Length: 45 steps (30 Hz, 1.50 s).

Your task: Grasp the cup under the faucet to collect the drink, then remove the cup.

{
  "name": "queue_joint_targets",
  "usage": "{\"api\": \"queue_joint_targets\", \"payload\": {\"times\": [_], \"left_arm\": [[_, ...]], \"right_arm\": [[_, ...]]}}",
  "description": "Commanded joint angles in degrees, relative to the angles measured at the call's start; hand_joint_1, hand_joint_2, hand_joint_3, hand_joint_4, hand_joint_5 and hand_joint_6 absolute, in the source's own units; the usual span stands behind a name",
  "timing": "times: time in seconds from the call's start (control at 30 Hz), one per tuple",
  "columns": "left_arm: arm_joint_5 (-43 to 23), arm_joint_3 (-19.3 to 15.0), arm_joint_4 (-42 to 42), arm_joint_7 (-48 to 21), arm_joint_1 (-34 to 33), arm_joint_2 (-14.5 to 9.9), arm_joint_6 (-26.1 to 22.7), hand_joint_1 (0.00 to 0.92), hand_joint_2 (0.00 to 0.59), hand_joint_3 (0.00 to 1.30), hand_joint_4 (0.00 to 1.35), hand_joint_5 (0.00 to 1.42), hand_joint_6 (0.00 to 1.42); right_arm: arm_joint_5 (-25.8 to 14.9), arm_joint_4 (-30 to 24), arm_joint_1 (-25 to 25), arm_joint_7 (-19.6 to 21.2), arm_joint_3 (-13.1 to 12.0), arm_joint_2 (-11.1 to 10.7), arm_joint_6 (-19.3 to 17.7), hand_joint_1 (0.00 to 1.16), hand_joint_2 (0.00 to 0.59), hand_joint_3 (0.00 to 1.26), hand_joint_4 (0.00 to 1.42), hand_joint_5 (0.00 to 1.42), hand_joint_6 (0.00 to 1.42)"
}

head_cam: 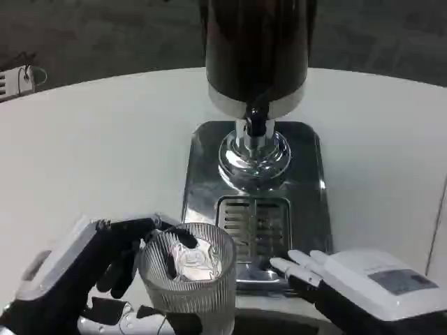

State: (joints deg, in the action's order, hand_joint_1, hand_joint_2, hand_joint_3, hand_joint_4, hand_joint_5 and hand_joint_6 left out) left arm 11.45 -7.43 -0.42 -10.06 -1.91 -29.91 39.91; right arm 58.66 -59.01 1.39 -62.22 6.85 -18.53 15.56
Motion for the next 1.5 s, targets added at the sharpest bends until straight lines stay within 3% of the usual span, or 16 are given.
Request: {"api": "queue_joint_targets", "payload": {"times": [0.03,1.0,1.5], "left_arm": [[-1.56,-0.62,-1.02,0.01,0.77,0.36,-0.11,0.519,0.000,0.98,1.09,1.31,1.42],[-0.90,-0.32,-0.58,0.34,-0.09,1.46,-0.95,0.519,0.000,0.98,1.09,1.31,1.42],[6.52,2.56,13.45,5.52,-13.07,4.15,-1.07,0.519,0.000,0.98,1.09,1.31,1.42]], "right_arm": [[-0.46,-0.98,-0.53,-0.65,-0.45,0.28,0.07,0.47,0.498,0.07,0.00,0.00,0.00],[-0.55,-0.99,-1.27,-0.48,-1.32,1.04,-0.58,0.47,0.498,0.07,0.00,0.00,0.00],[0.53,-0.98,-2.26,0.97,-1.40,1.99,-0.83,0.47,0.498,0.07,0.00,0.00,0.00]]}}
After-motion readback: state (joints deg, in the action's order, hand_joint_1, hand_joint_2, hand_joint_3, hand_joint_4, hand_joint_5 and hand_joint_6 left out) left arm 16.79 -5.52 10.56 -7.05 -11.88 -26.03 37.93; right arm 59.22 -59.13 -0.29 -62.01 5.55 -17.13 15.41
